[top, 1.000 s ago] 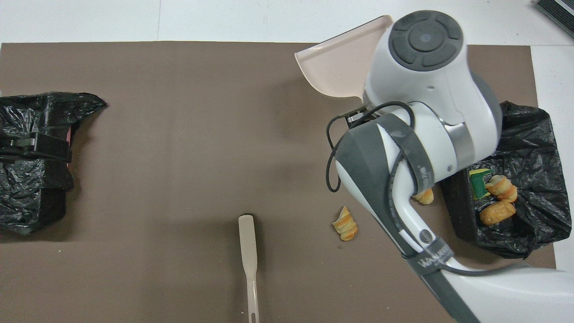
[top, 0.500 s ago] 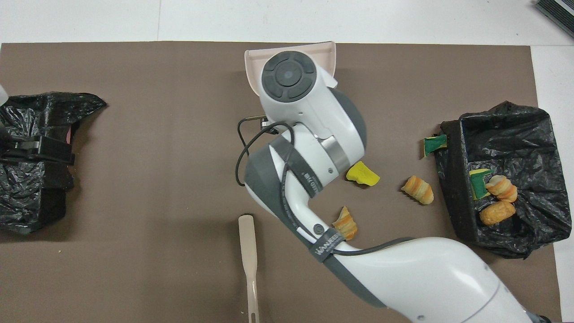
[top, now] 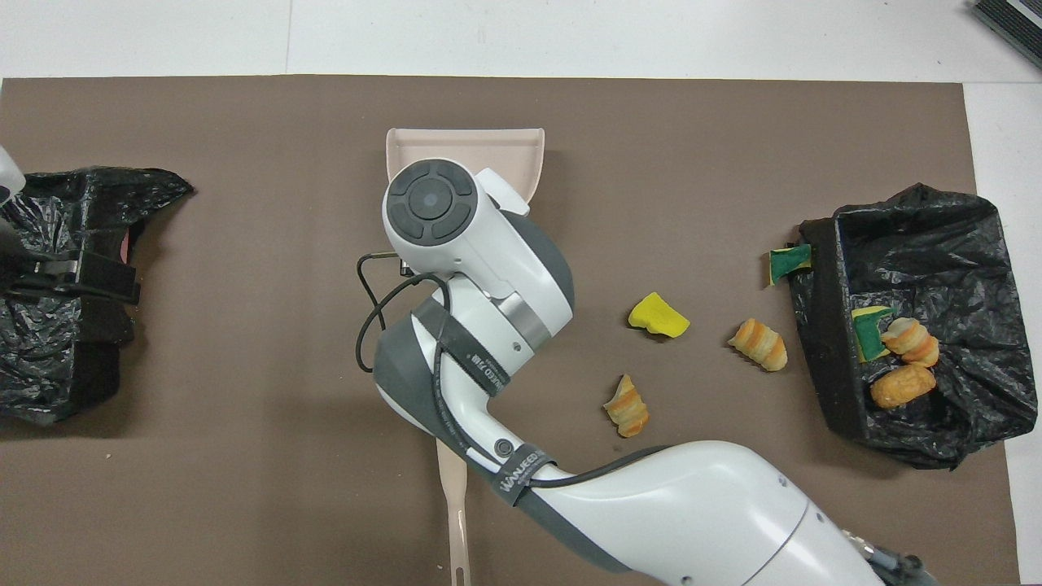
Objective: Sweep and dump trash in bin
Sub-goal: 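Bring the dustpan back and set it on the table center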
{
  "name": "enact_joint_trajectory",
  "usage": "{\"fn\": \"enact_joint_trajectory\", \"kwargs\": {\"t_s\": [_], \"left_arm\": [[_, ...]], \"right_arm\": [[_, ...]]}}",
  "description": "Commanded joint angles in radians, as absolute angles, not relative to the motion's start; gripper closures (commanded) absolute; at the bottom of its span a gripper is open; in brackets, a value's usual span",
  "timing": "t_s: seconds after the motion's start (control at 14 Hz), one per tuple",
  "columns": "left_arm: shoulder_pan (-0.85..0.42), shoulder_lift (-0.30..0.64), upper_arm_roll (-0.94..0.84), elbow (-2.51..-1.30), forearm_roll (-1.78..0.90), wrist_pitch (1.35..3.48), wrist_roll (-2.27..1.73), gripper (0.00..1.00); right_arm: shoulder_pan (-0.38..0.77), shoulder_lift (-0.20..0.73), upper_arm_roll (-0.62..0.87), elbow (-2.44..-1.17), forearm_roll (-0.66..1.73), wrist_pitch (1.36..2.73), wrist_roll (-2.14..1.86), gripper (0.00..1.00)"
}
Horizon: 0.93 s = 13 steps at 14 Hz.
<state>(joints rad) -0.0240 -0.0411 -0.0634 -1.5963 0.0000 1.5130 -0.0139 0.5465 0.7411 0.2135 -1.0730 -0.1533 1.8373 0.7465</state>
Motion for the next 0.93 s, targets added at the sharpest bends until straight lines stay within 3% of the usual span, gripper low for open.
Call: {"fn": "enact_joint_trajectory", "kwargs": {"t_s": [0.0, 0.29, 0.43, 0.86], "left_arm": [[-0.029, -0.058, -0.061, -1.621, 0.014, 1.526, -0.002, 0.00], [-0.029, -0.058, -0.061, -1.621, 0.014, 1.526, -0.002, 0.00], [-0.028, -0.058, -0.061, -1.621, 0.014, 1.529, 0.014, 0.00], [-0.029, -0.051, -0.061, -1.631, 0.012, 1.546, 0.021, 0.00]], "right_arm": [[0.566, 0.775, 0.224, -1.060, -0.129, 1.862, 0.778, 1.00], [0.566, 0.782, 0.224, -1.075, -0.097, 1.871, 0.790, 0.99], [0.569, 0.778, 0.222, -1.084, -0.071, 1.871, 0.792, 0.87], [0.565, 0.761, 0.222, -1.121, -0.089, 1.882, 0.792, 0.65]]}}
